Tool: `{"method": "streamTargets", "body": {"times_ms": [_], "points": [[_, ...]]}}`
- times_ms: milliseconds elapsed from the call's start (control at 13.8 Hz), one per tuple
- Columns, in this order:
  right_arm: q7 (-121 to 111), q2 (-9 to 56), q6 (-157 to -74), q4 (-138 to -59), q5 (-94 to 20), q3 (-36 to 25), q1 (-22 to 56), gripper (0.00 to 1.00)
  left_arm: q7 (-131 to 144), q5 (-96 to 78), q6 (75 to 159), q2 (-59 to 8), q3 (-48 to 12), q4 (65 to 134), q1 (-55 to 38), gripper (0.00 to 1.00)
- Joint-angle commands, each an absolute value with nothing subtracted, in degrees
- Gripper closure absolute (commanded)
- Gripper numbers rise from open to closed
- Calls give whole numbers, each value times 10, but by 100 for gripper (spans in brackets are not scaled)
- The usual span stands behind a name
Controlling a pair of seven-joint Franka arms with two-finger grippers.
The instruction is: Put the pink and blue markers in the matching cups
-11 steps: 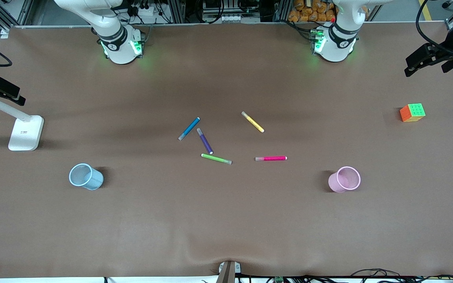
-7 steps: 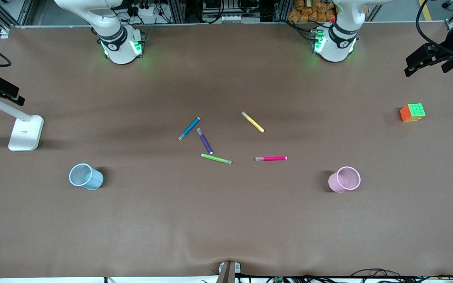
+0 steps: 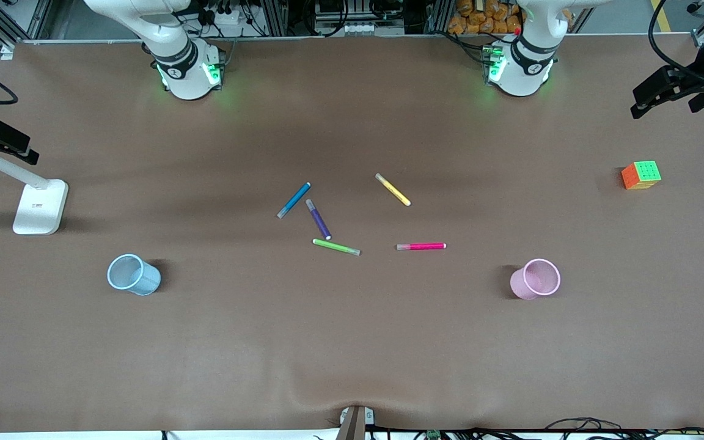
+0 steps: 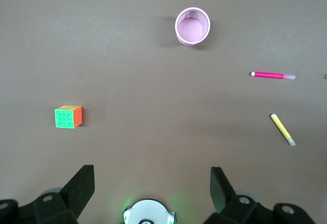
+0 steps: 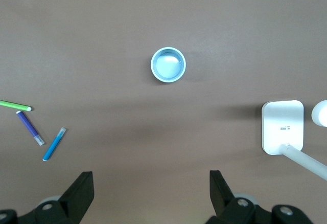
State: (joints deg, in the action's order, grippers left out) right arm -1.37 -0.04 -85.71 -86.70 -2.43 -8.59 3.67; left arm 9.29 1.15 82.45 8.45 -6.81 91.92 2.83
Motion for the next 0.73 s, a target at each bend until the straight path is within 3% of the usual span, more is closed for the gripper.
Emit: {"method": "streamTargets", "body": {"times_ms": [0,655], "points": [[-13,6,-851,-854,-33,-81,26,0,97,18,812,65,-73,900,26,0],[-14,11,-856,-853,-33,-81,24,0,355,14,848,-33,-180,903,20,0]]}}
